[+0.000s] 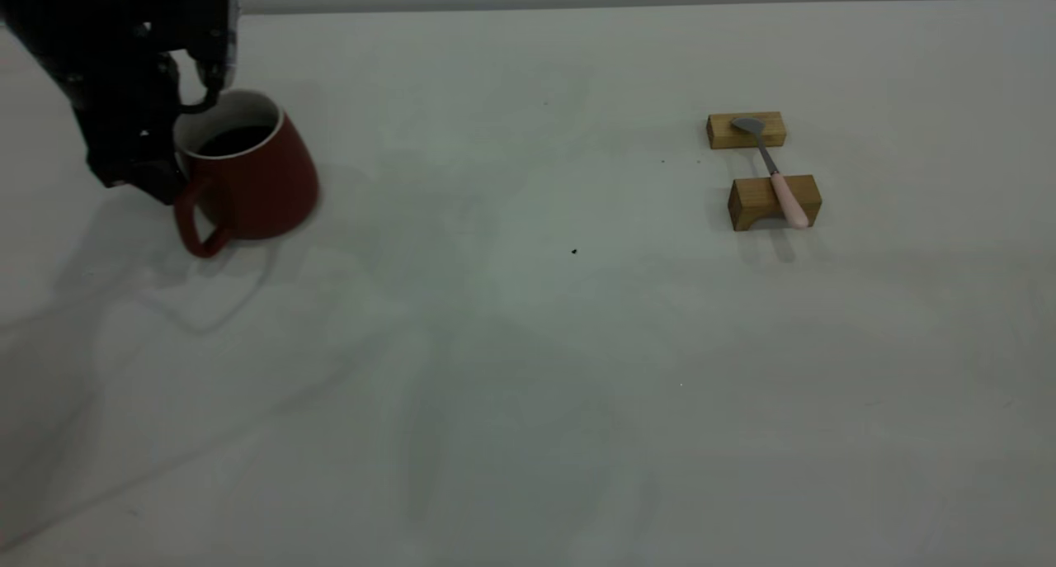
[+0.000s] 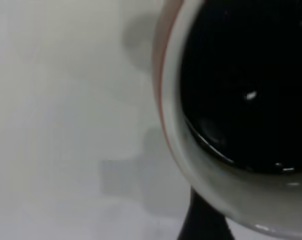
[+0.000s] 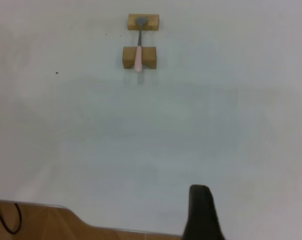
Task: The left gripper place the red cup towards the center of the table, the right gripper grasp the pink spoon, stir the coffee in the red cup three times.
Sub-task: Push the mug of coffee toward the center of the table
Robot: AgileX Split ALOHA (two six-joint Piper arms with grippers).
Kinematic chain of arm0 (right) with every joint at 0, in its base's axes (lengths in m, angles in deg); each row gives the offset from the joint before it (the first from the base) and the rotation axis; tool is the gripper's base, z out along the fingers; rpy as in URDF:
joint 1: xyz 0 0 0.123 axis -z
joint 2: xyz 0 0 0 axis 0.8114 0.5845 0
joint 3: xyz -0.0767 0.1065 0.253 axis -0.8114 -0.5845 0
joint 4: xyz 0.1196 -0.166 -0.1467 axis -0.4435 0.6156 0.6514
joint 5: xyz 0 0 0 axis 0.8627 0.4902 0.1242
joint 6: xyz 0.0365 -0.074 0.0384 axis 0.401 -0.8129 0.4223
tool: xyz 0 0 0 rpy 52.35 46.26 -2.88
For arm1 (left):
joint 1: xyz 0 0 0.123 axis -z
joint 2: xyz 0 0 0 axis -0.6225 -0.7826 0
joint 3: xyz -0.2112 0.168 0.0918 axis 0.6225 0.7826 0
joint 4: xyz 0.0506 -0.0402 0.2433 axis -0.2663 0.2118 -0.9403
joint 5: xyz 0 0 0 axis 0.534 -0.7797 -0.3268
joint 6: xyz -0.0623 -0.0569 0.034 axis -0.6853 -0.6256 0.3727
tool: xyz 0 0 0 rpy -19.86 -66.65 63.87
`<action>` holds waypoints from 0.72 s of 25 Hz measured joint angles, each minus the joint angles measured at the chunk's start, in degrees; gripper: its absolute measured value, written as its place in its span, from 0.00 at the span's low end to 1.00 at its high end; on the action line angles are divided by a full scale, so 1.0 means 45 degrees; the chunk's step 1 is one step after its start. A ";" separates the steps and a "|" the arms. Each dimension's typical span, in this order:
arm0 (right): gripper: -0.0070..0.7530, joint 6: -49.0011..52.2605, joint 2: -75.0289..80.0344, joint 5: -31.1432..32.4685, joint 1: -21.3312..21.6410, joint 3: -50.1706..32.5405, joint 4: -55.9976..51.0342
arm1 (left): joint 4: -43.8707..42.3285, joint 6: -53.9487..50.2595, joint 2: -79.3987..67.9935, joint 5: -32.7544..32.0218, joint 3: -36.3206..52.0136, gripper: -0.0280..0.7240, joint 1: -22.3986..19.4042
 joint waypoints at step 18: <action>0.79 0.0000 0.0000 0.0000 0.0000 0.0000 0.0000 | 0.2769 0.0114 -0.0308 0.1039 -0.0028 0.83 0.2986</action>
